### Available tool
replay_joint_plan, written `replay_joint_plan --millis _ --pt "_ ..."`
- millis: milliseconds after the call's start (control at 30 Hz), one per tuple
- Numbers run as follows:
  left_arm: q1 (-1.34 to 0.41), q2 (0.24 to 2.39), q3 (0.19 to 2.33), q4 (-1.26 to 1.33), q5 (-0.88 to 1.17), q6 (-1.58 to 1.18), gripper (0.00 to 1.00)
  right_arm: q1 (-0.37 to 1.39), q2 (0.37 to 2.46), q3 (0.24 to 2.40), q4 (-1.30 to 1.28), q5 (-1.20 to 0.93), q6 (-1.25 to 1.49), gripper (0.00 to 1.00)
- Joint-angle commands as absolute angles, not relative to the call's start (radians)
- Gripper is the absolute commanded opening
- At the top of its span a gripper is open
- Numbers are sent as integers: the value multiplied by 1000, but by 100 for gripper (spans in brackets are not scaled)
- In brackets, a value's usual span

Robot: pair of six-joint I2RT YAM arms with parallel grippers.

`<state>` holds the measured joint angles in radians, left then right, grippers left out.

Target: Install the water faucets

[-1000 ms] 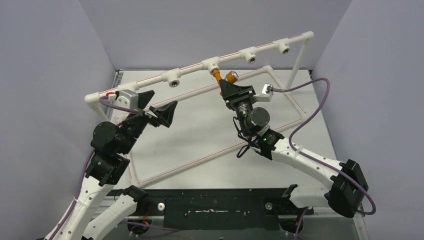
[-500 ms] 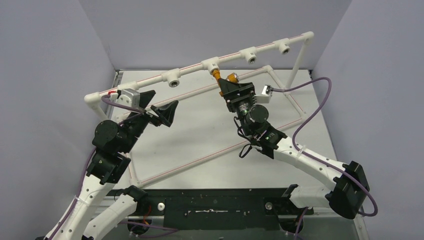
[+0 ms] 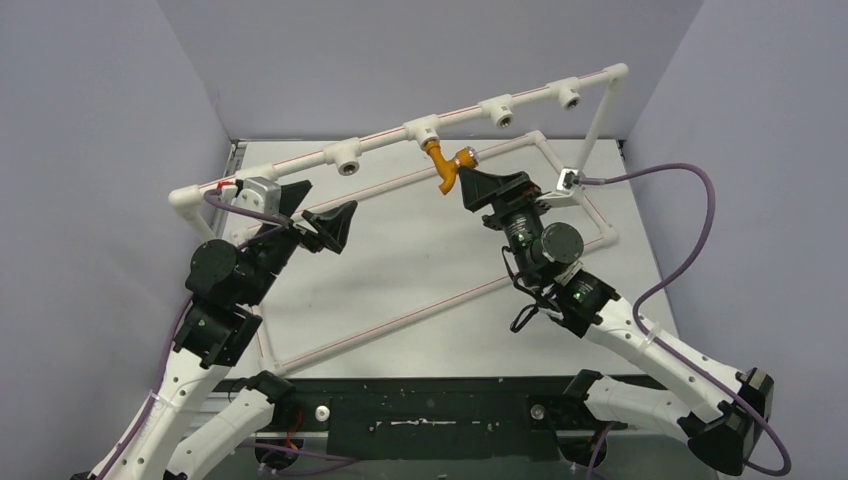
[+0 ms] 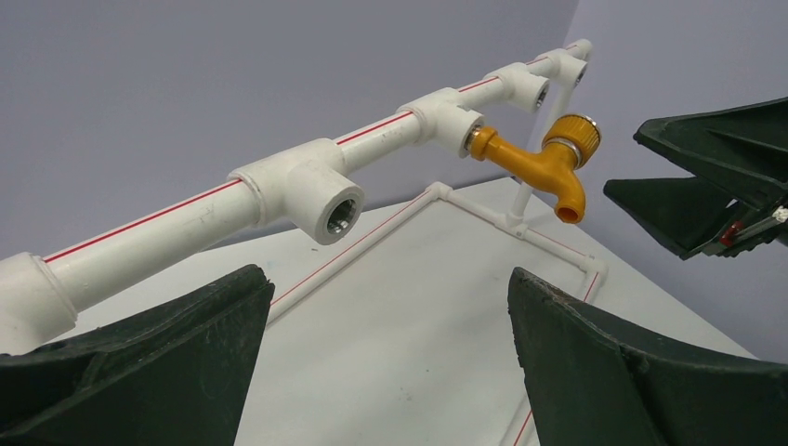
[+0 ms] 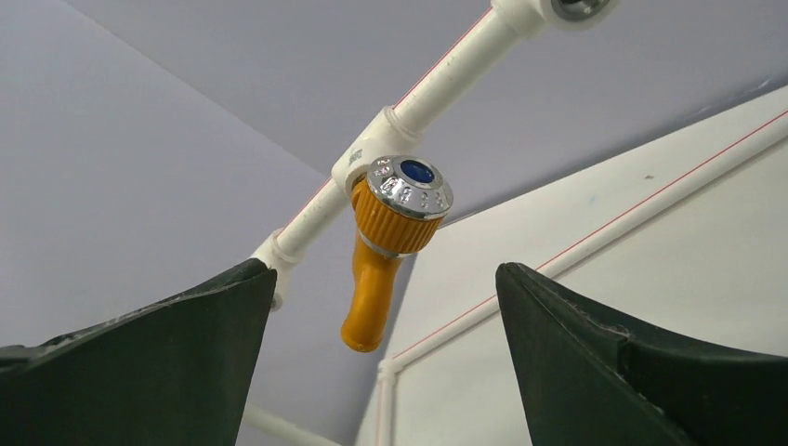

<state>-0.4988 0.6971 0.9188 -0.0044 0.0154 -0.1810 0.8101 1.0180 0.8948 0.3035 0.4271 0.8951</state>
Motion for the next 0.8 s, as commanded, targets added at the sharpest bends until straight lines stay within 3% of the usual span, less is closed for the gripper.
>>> replay_joint_plan --millis 0,433,600,767 --pt "-503 695 961 20 16 -192 97 800 973 958 261 426 584 93" --pt "-503 686 961 21 20 -192 97 799 975 1132 121 64 -352 92" --pt "-505 683 962 20 17 -193 97 802 990 1194 -60 -113 -720 93" --pt "-506 680 962 18 15 -193 97 840 1001 1216 -162 -86 -1036 94"
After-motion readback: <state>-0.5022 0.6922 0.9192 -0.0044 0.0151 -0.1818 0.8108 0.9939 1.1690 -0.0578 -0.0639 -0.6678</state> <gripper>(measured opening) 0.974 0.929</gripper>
